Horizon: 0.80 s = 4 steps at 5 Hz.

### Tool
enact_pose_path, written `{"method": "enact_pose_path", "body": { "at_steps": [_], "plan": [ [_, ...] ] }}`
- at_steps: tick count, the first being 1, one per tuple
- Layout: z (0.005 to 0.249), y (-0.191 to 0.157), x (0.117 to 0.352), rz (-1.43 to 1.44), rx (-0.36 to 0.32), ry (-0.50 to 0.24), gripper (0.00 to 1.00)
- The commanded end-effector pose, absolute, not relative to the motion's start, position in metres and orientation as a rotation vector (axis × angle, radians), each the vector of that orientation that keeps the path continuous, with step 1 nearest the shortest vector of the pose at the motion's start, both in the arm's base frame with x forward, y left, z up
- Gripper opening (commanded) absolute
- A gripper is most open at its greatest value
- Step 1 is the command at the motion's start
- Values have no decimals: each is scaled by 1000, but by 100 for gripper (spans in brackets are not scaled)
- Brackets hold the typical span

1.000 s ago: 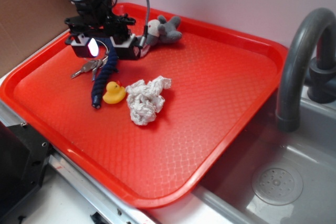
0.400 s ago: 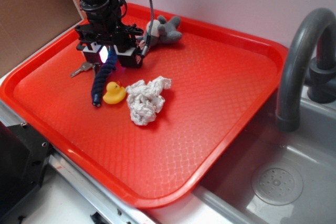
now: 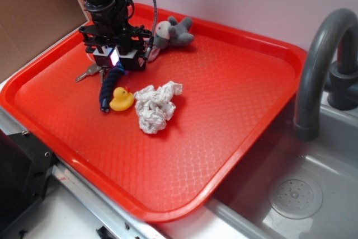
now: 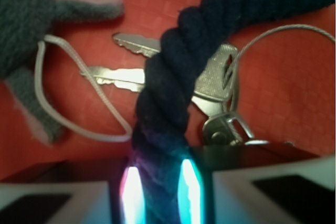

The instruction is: Grab the blue rope.

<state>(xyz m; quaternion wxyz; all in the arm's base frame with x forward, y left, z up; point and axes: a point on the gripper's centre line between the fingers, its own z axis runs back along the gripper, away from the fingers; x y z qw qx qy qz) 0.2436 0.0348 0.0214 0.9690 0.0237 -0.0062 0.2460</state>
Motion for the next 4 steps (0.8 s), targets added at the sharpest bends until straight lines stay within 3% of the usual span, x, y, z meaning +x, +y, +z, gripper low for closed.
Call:
{"method": "enact_pose_path", "body": {
  "at_steps": [1,2,3,4],
  "plan": [
    [111,30,242,334,42,-53,0],
    [161,7,229,196,27,-102,0],
    [211,-24,200,140,-23,-163,0],
    [228,-30,185,140,-56,-118,0]
  ]
}}
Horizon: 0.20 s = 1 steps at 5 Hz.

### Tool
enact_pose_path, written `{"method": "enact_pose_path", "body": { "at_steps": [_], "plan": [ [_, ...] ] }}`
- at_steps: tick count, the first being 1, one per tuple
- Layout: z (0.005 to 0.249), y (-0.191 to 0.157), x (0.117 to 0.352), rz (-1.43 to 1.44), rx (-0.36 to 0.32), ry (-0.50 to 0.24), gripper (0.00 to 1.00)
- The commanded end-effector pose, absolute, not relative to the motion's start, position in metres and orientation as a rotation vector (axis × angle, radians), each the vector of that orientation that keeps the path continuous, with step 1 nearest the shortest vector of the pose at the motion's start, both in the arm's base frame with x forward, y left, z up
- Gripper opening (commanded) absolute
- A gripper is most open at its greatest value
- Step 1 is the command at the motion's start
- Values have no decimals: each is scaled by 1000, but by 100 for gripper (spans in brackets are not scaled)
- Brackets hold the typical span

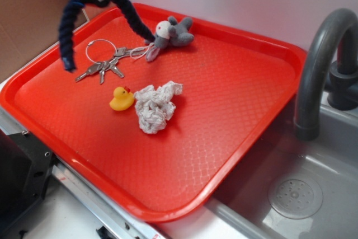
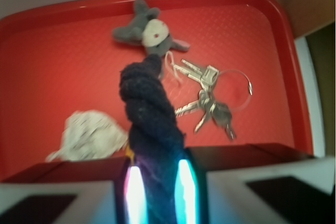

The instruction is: Grab the blue rope.

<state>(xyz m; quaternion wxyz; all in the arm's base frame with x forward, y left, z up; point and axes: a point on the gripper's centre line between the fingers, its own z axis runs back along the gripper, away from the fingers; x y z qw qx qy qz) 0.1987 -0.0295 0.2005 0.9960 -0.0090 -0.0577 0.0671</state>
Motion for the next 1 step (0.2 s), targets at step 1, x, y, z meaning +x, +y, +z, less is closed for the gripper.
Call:
{"method": "enact_pose_path", "body": {
  "at_steps": [1],
  "plan": [
    [218,-24,185,223,-88,0,0]
  ]
}}
